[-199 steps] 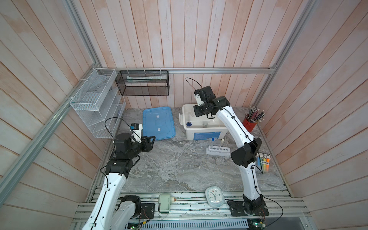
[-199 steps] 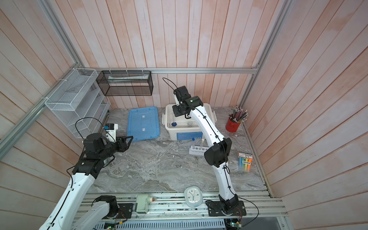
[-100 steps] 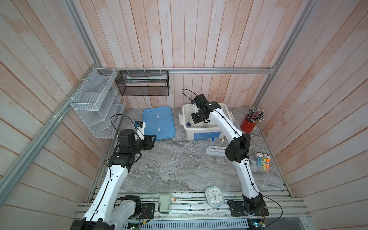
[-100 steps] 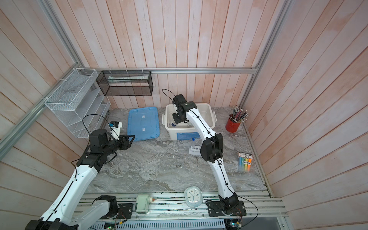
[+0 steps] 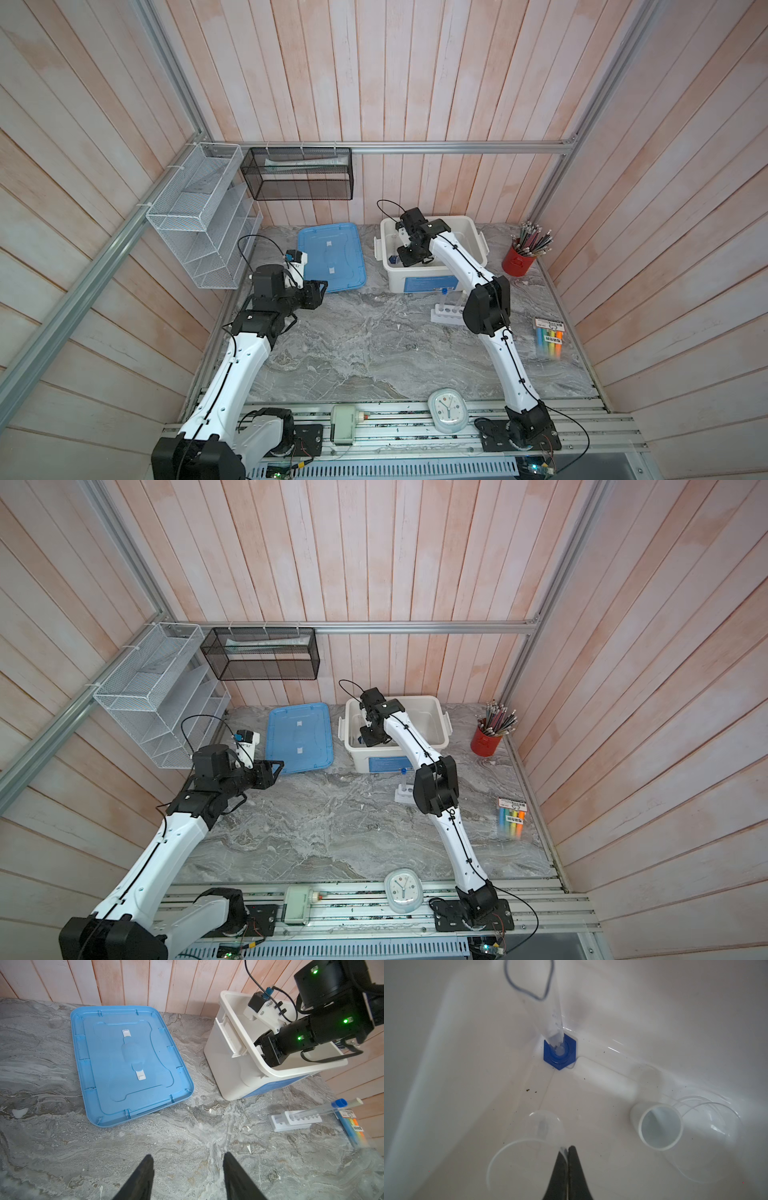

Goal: Organize the chemistry lab equipment
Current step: 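Lower the clear beaker into the bin and open the right gripper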

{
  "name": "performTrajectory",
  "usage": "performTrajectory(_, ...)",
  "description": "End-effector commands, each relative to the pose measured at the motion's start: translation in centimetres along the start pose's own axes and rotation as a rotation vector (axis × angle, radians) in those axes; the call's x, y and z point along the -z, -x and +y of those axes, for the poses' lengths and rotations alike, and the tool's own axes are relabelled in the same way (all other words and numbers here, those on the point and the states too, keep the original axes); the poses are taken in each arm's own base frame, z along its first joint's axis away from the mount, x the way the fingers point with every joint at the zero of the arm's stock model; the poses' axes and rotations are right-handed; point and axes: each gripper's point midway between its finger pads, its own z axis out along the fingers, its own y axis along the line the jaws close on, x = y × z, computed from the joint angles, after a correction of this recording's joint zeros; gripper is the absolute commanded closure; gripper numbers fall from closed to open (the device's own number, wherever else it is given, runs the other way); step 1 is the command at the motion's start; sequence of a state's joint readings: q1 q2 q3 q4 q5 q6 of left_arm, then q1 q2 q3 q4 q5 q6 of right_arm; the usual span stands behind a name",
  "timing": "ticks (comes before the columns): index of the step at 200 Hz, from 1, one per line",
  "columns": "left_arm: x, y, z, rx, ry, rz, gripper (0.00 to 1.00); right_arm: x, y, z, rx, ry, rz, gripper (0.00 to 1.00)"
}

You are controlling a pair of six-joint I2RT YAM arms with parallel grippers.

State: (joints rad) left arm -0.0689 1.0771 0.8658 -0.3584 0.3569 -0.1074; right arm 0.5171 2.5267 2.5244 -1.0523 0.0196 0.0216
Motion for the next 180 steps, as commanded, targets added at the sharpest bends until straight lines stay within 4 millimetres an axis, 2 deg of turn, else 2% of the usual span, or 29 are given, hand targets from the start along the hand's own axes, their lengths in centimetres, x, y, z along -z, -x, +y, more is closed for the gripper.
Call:
performTrajectory(1,0.3,1.9,-0.3,-0.038,-0.001,-0.049,0.44,-0.7,0.6,0.4,0.005,0.022,-0.019,0.98)
performTrajectory(59,-0.4,1.7,-0.1,-0.033,-0.001,-0.034,0.44,-2.6,0.1,0.1,0.002,0.024,0.002,0.98)
performTrajectory(141,-1.3,1.7,0.0,-0.027,-0.01,-0.022,0.44,-3.4,0.1,-0.4,-0.015,0.028,0.0,0.96)
performTrajectory(180,-1.4,1.5,0.1,-0.028,-0.007,-0.017,0.45,-3.8,0.1,-0.3,-0.019,0.038,0.0,0.91)
